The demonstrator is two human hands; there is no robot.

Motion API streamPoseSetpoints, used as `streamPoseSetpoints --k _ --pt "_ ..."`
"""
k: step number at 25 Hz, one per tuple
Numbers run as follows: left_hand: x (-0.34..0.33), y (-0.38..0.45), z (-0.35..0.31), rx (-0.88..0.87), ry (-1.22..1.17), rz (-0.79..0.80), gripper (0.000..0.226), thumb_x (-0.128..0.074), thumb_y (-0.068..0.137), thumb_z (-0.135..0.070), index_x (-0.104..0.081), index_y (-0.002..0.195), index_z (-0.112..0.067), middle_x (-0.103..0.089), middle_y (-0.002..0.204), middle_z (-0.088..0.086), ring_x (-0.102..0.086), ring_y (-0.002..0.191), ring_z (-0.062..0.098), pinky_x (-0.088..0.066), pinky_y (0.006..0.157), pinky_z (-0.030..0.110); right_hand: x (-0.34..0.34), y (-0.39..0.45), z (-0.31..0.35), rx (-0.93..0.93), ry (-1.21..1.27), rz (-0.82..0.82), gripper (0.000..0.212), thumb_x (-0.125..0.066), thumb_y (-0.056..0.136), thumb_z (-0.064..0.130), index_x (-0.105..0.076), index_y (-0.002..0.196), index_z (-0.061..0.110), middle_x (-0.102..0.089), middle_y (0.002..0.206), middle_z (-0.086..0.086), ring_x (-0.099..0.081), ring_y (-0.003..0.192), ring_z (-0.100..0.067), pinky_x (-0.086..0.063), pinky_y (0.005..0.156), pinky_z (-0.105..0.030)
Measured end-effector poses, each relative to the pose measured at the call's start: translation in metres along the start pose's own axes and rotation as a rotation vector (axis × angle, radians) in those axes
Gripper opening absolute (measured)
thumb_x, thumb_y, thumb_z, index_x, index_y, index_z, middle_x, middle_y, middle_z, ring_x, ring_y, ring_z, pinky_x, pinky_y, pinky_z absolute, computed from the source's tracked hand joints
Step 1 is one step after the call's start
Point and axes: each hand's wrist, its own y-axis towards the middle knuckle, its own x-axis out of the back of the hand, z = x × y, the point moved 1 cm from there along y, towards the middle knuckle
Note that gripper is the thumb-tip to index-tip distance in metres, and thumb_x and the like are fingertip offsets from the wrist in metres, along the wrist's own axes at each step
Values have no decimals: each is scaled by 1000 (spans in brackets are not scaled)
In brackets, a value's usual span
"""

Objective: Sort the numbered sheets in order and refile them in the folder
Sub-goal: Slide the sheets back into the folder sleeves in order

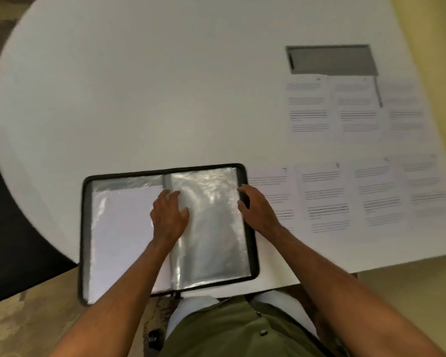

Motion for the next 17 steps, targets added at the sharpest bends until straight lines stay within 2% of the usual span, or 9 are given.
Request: streamPoseSetpoints --k 6,9,13,17 --pt "-54 49 -131 -108 -90 -9 49 -65 93 -28 -57 140 -15 -46 152 12 -39 141 35 -35 113 51 98 25 -86 -52 51 -128 38 -61 98 17 -57 135 18 -55 144 2 -48 137 -17 -38 115 -31" --pt "-84 73 -189 -168 -90 17 53 -67 95 -26 -53 144 -14 -46 153 14 -37 143 33 -32 116 48 147 45 -125 -81 64 -171 38 -61 98 19 -57 135 21 -54 146 4 -47 137 -14 -37 111 -25" --pt "-114 101 -263 -210 -86 77 56 -65 97 -32 -48 148 -14 -41 156 12 -36 144 33 -30 118 45 206 80 -168 -77 86 -226 40 -61 99 19 -55 138 20 -53 147 4 -45 139 -16 -40 115 -32" --pt "-132 138 -314 -259 -24 135 59 -63 97 -36 -45 149 -15 -40 157 11 -34 146 32 -31 116 46 248 122 -191 -109 111 -273 44 -62 100 22 -51 143 19 -52 149 2 -45 140 -16 -38 111 -25"
